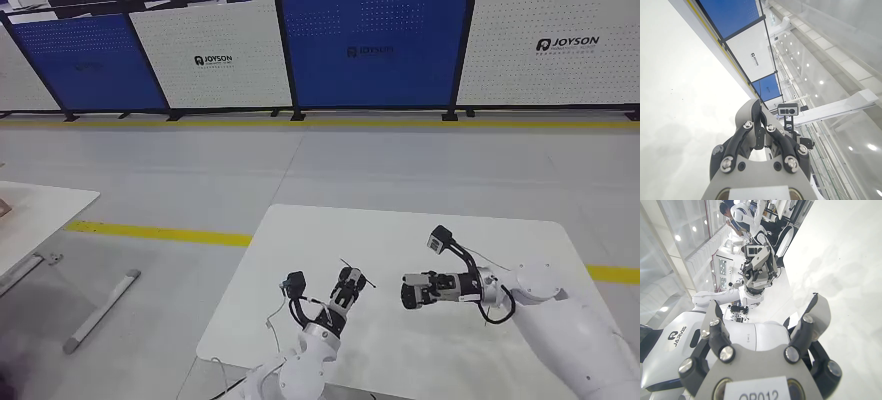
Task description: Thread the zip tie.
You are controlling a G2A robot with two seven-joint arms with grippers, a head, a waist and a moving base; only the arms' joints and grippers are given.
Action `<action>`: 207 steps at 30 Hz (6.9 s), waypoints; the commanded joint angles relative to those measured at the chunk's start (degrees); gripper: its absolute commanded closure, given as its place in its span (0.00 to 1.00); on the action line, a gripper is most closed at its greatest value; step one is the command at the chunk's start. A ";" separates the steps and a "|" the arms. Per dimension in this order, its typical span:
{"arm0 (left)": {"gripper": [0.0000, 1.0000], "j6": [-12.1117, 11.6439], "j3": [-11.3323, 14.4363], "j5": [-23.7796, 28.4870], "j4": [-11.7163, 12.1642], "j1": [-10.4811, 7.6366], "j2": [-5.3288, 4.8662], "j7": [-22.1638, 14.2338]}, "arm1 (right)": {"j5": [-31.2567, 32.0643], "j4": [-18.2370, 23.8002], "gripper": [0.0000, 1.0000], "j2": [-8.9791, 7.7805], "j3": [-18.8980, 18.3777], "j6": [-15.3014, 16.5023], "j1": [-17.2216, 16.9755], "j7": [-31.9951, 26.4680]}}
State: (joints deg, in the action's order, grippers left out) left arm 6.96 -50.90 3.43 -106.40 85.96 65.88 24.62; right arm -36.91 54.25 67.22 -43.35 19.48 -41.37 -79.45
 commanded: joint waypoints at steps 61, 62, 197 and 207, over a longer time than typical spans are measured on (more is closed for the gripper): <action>1.00 0.96 1.37 2.82 0.34 -0.62 3.32 -1.46 | 0.93 1.90 0.30 1.66 0.50 -1.97 -3.06 5.00; 1.00 0.94 1.17 2.87 0.35 -0.56 3.36 -1.56 | 1.05 1.98 0.50 1.66 0.40 -2.30 -3.11 4.94; 0.67 -12.30 -13.85 11.64 2.47 5.22 3.00 -36.88 | -0.05 4.37 1.00 -0.16 0.32 -12.94 -2.55 -0.19; 0.79 -12.27 -14.06 11.58 2.47 5.11 2.93 -36.68 | -0.05 4.37 1.00 -0.16 0.32 -12.94 -2.55 -0.19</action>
State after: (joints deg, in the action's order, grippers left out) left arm -5.25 -65.00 15.11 -103.91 91.08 68.82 -11.94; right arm -36.96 58.63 67.06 -43.03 6.54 -43.92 -79.64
